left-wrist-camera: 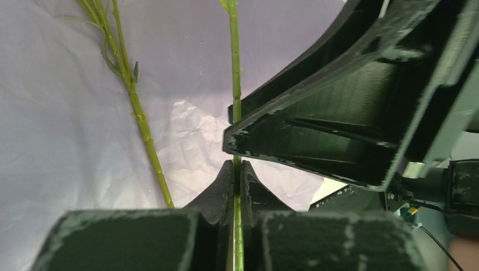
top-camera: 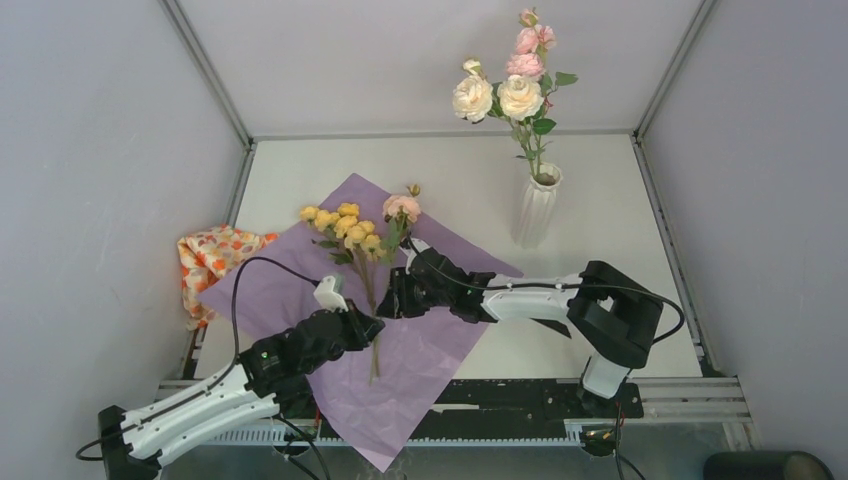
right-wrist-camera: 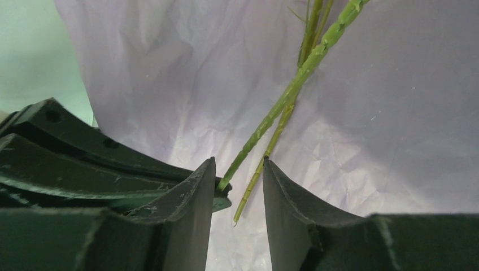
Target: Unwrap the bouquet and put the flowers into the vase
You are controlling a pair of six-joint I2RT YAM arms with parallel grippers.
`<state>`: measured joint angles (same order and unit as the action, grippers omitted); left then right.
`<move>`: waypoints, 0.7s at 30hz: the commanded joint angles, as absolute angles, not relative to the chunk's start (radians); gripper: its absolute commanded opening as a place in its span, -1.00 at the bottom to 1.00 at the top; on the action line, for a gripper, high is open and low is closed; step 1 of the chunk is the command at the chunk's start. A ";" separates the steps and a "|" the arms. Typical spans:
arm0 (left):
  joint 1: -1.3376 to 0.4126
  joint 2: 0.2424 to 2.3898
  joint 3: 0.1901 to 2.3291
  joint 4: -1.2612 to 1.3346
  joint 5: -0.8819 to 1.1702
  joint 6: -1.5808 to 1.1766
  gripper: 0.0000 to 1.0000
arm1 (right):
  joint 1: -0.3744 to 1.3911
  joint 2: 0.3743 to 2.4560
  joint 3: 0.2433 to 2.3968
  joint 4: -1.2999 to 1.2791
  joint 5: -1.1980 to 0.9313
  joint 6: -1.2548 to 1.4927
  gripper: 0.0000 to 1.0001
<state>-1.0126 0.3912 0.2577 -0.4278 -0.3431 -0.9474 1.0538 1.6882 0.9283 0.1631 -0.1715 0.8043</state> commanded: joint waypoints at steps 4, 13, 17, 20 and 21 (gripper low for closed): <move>-1.022 0.343 0.246 -0.381 -0.305 -0.973 -0.93 | 1.046 1.729 0.959 0.239 -0.196 0.818 -0.13; -1.032 0.325 0.241 -0.394 -0.278 -0.987 -0.82 | 1.047 1.721 0.964 0.235 -0.186 0.814 -0.98; -1.034 0.324 0.254 -0.430 -0.289 -1.002 -0.56 | 1.053 1.704 0.962 0.200 -0.158 0.797 -1.00; -1.034 0.322 0.278 -0.459 -0.286 -1.014 -0.51 | 1.063 1.679 0.940 0.186 -0.125 0.779 -1.00; -1.034 0.318 0.289 -0.471 -0.285 -1.018 -0.50 | 1.063 1.663 0.932 0.180 -0.114 0.775 -1.00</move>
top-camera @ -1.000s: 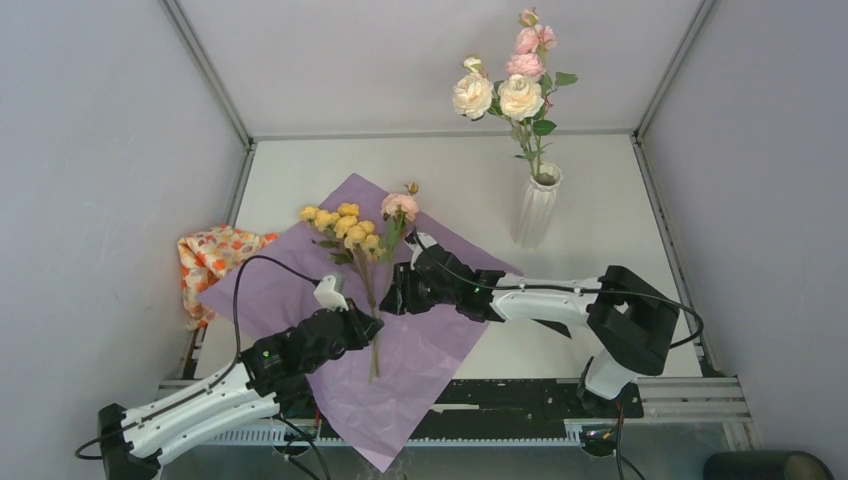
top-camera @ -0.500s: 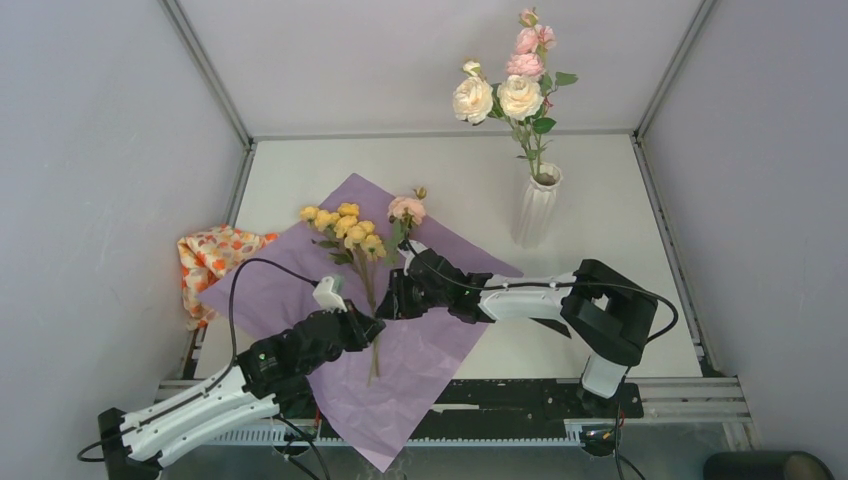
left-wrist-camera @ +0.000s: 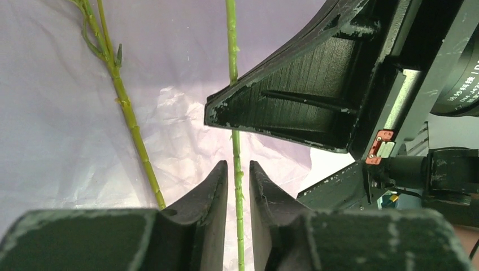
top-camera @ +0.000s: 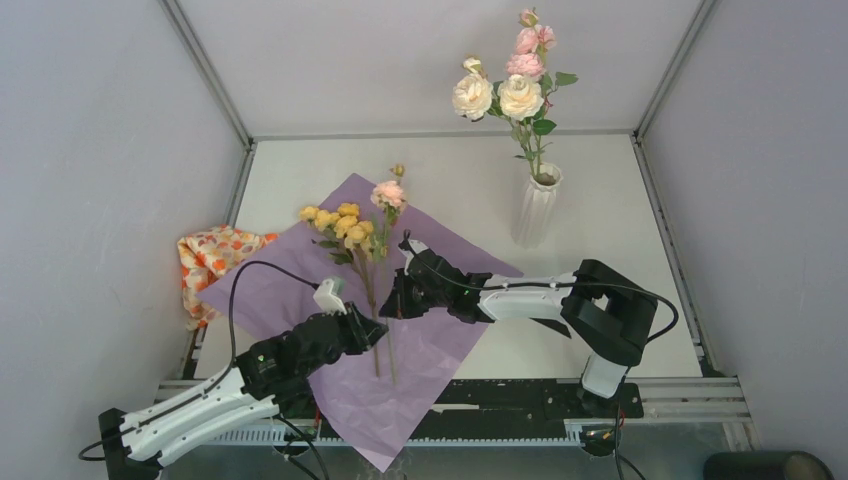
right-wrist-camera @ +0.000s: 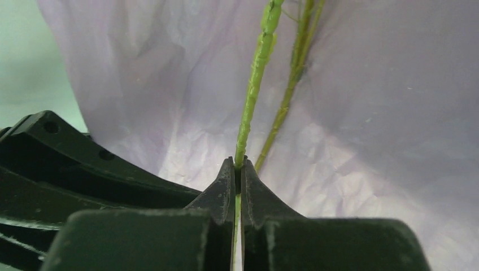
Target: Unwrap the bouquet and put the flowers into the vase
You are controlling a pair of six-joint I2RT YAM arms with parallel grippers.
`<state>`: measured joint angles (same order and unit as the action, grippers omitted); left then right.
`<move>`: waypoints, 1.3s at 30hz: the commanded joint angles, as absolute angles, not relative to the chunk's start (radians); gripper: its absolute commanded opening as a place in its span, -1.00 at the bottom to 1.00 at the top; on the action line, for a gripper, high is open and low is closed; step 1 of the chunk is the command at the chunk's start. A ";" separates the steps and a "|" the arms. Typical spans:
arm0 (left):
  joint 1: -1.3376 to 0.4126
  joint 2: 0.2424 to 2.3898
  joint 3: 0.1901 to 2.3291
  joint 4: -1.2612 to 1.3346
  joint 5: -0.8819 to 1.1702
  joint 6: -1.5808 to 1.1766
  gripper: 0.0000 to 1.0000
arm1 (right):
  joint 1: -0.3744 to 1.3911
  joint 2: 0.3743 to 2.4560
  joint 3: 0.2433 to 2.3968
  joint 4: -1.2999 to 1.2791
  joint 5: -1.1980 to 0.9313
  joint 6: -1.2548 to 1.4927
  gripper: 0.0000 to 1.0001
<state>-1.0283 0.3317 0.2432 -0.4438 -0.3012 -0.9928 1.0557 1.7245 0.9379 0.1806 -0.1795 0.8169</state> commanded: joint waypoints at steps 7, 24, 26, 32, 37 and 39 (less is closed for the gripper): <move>-1.034 0.252 0.405 -0.621 -0.351 -1.053 -0.17 | 1.067 1.591 0.871 0.155 -0.063 0.743 -1.00; -1.034 0.281 0.434 -0.364 -0.500 -0.795 0.14 | 1.247 1.433 0.850 0.096 0.000 0.663 -1.00; -1.034 0.284 0.428 -0.357 -0.488 -0.794 0.14 | 1.263 1.430 0.849 0.097 0.000 0.663 -1.00; -1.034 0.256 0.387 -0.333 -0.471 -0.818 0.07 | 1.287 1.439 0.850 0.117 -0.003 0.666 -1.00; -1.034 0.262 0.370 -0.284 -0.432 -0.812 -0.01 | 1.301 1.454 0.850 0.140 -0.024 0.674 -1.00; -1.034 0.281 0.367 -0.267 -0.418 -0.811 -0.14 | 1.305 1.451 0.849 0.144 -0.023 0.672 -1.00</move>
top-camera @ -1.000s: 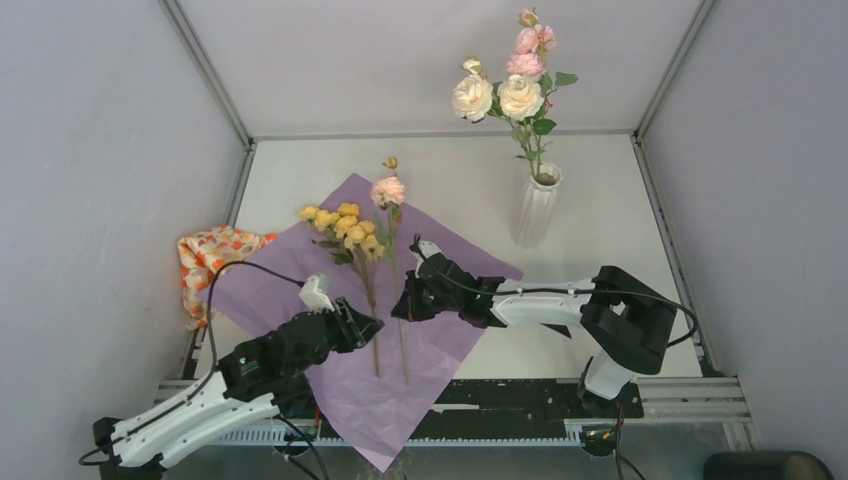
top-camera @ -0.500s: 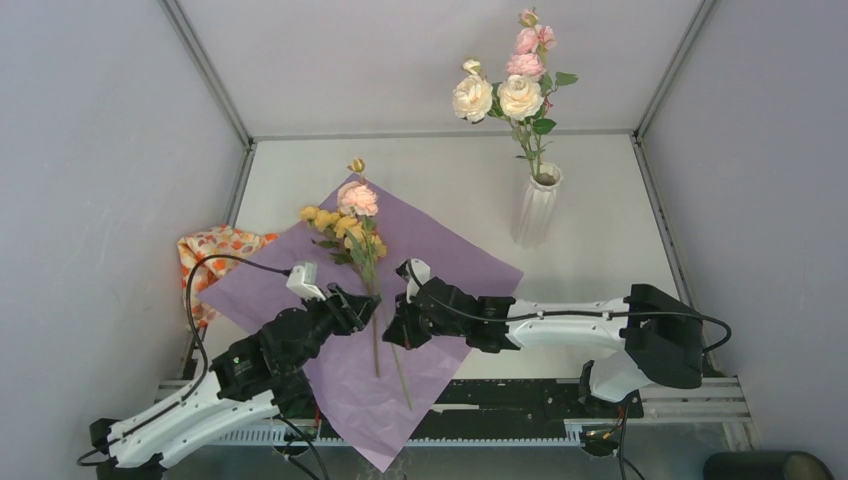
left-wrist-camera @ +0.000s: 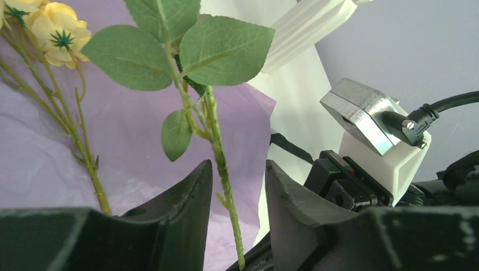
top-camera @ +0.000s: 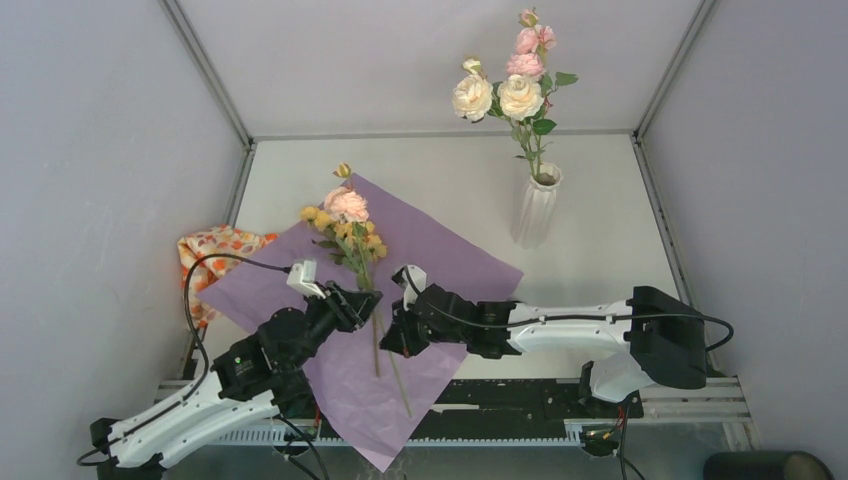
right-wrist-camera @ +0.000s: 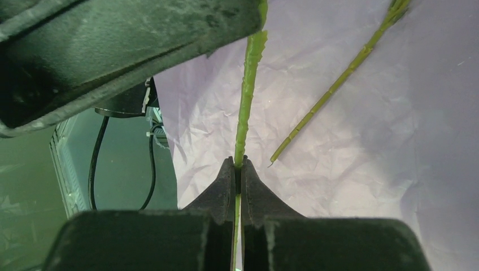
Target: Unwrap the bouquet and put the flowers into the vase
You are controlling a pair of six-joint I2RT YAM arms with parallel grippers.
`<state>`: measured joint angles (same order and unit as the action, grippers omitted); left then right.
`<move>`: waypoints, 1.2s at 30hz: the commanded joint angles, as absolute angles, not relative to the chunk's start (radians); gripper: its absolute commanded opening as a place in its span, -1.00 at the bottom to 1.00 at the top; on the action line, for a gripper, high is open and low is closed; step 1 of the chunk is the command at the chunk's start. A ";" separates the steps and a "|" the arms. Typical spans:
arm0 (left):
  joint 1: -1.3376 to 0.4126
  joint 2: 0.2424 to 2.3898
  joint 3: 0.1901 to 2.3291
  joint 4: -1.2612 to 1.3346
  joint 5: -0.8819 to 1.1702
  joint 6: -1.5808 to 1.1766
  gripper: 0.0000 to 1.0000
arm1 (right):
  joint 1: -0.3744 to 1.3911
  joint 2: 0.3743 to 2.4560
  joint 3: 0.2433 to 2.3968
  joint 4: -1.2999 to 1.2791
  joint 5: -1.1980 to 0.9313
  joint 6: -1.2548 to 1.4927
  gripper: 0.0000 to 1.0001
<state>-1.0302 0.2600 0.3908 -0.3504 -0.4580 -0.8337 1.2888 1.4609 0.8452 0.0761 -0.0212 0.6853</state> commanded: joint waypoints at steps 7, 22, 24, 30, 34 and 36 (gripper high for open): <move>-1.034 0.339 0.353 -0.213 -0.384 -0.818 -0.30 | 1.314 1.420 0.850 0.129 -0.012 0.664 -1.00; -1.034 0.318 0.375 -0.284 -0.386 -0.779 -0.78 | 1.345 1.346 0.850 0.040 0.138 0.651 -0.68; -1.034 0.300 0.375 -0.308 -0.394 -0.775 -0.80 | 1.346 1.305 0.850 -0.021 0.199 0.643 -0.53; -1.034 0.246 0.342 -0.312 -0.385 -0.774 -0.81 | 1.346 1.164 0.850 -0.117 0.298 0.597 0.11; -1.034 0.243 0.331 -0.264 -0.310 -0.745 -0.81 | 1.315 1.116 0.849 -0.128 0.314 0.581 0.61; -1.034 0.242 0.324 -0.227 -0.261 -0.738 -0.81 | 1.264 1.096 0.850 -0.118 0.265 0.593 0.64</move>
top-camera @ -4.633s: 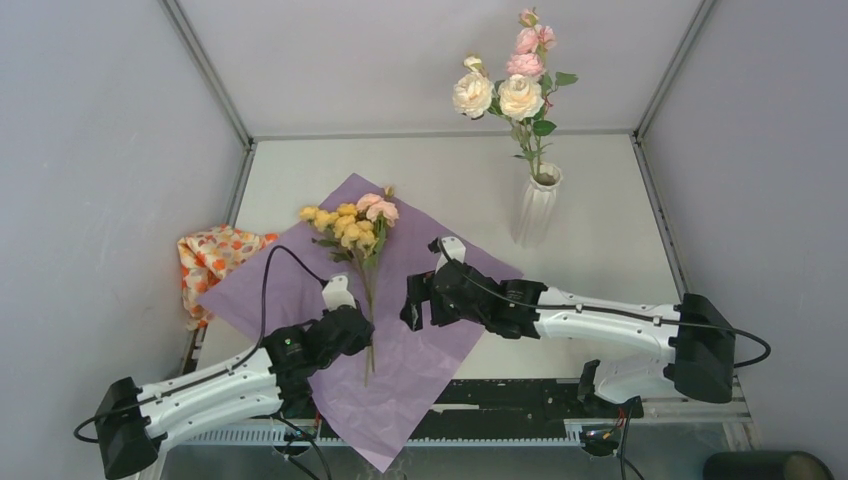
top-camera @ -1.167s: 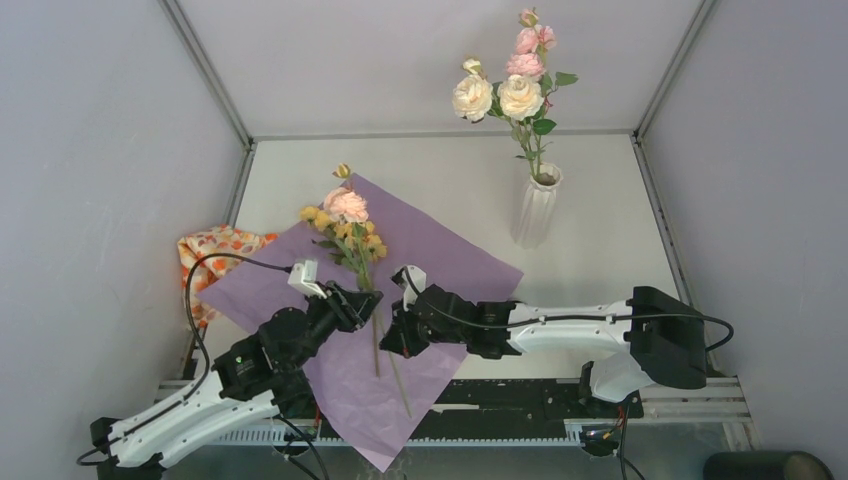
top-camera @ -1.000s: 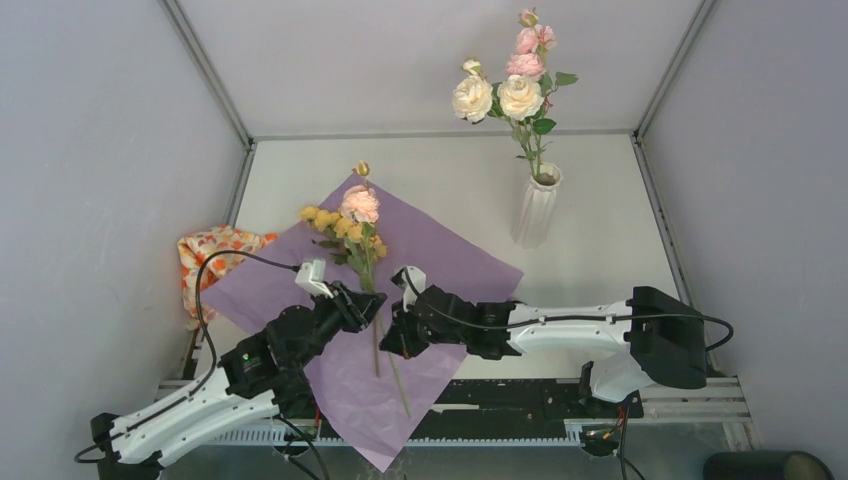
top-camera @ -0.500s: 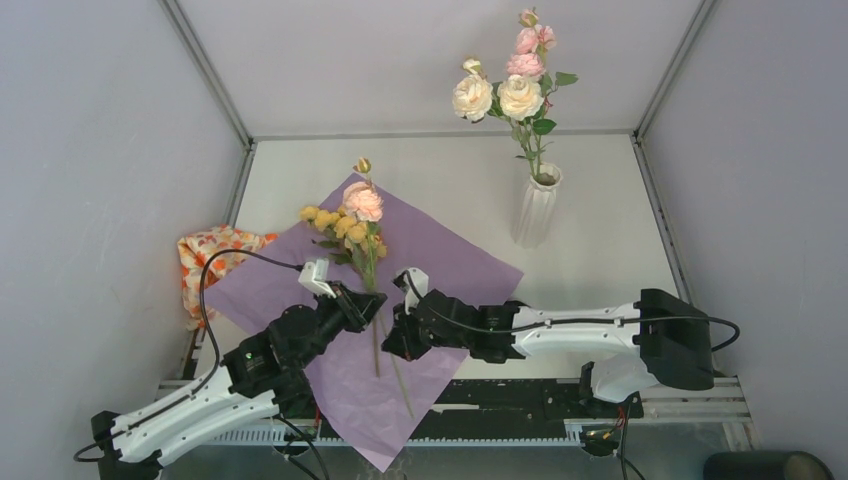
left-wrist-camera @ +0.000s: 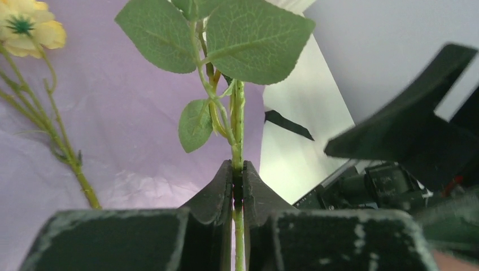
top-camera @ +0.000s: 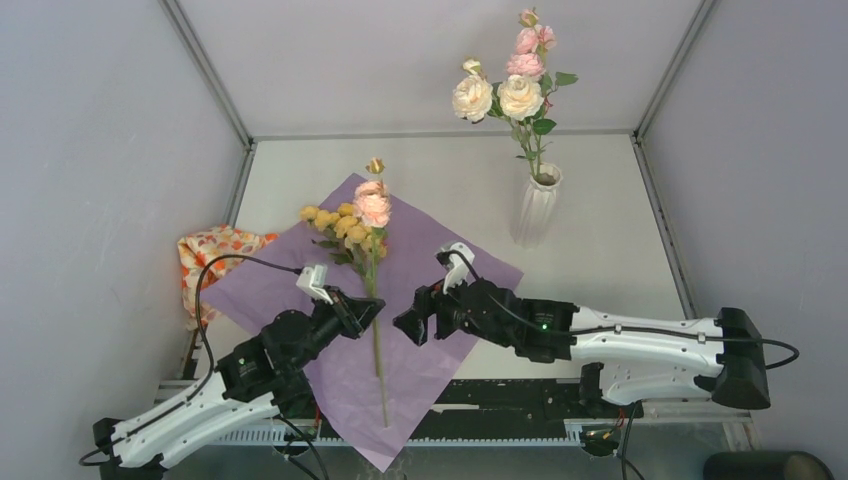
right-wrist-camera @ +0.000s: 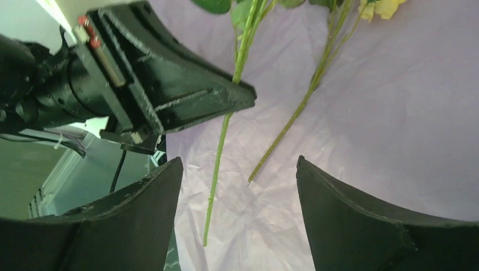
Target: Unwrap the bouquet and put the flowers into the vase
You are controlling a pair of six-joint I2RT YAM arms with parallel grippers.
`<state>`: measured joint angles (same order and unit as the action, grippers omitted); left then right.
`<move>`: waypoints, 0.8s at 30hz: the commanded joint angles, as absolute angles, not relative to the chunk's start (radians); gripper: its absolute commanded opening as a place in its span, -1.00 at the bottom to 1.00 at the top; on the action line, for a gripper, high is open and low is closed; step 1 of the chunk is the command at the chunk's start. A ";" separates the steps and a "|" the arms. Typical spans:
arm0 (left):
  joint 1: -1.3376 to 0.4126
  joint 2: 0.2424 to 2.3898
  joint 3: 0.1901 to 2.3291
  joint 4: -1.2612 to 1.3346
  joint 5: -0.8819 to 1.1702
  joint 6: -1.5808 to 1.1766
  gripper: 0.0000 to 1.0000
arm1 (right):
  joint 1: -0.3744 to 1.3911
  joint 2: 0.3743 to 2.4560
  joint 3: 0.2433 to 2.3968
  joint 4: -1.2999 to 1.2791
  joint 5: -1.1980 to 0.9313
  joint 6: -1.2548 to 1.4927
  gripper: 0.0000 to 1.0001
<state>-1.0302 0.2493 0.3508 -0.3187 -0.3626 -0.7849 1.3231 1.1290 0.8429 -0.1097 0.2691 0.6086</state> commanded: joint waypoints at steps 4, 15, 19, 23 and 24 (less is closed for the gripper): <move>-1.037 0.239 0.313 -0.146 -0.145 -0.742 -0.79 | 1.144 1.066 0.849 -0.055 0.148 0.621 0.60; -1.065 0.225 0.285 -0.034 -0.050 -0.780 -0.77 | 0.976 1.158 1.025 -0.075 -0.023 0.569 0.49; -1.073 0.224 0.263 -0.007 -0.048 -0.793 -0.77 | 0.968 1.181 1.041 -0.060 -0.062 0.572 0.50; -1.081 0.226 0.263 -0.005 -0.039 -0.788 -0.77 | 0.946 1.213 1.045 -0.046 -0.107 0.587 0.49; -1.082 0.227 0.265 -0.005 -0.036 -0.786 -0.77 | 0.940 1.222 1.044 -0.043 -0.118 0.591 0.48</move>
<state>-1.0718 0.2310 0.2687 -0.0811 -0.0654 -0.7860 0.9638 1.1942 1.0092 -0.0887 -0.0540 0.5896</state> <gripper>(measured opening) 0.116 0.748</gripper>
